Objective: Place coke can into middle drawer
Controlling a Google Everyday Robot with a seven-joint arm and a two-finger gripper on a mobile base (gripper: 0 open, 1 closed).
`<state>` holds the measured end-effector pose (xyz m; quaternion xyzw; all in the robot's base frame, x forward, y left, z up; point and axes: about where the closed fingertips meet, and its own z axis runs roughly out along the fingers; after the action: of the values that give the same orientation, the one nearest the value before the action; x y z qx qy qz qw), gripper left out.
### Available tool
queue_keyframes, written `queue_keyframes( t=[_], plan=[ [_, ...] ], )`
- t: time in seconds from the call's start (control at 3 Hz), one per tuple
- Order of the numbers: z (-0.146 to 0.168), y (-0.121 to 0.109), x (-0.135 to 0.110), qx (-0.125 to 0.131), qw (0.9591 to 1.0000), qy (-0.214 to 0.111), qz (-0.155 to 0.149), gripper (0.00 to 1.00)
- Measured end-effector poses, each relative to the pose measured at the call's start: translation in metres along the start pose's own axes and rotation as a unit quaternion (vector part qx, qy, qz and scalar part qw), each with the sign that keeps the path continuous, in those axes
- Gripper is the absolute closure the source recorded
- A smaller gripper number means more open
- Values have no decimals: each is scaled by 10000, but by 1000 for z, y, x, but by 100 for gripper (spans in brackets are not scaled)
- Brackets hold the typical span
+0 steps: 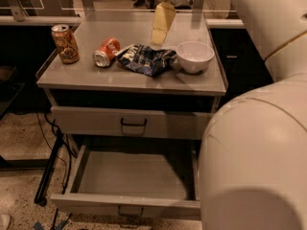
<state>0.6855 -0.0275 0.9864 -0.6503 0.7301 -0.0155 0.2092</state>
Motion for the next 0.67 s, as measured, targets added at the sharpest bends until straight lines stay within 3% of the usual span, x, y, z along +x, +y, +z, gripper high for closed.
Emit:
queue_keyframes(
  t=[0.33, 0.67],
  plan=[
    [3, -3, -3, 33, 10000, -22, -19, 0],
    [23, -6, -32, -155, 9997, -149, -147, 0]
  ],
)
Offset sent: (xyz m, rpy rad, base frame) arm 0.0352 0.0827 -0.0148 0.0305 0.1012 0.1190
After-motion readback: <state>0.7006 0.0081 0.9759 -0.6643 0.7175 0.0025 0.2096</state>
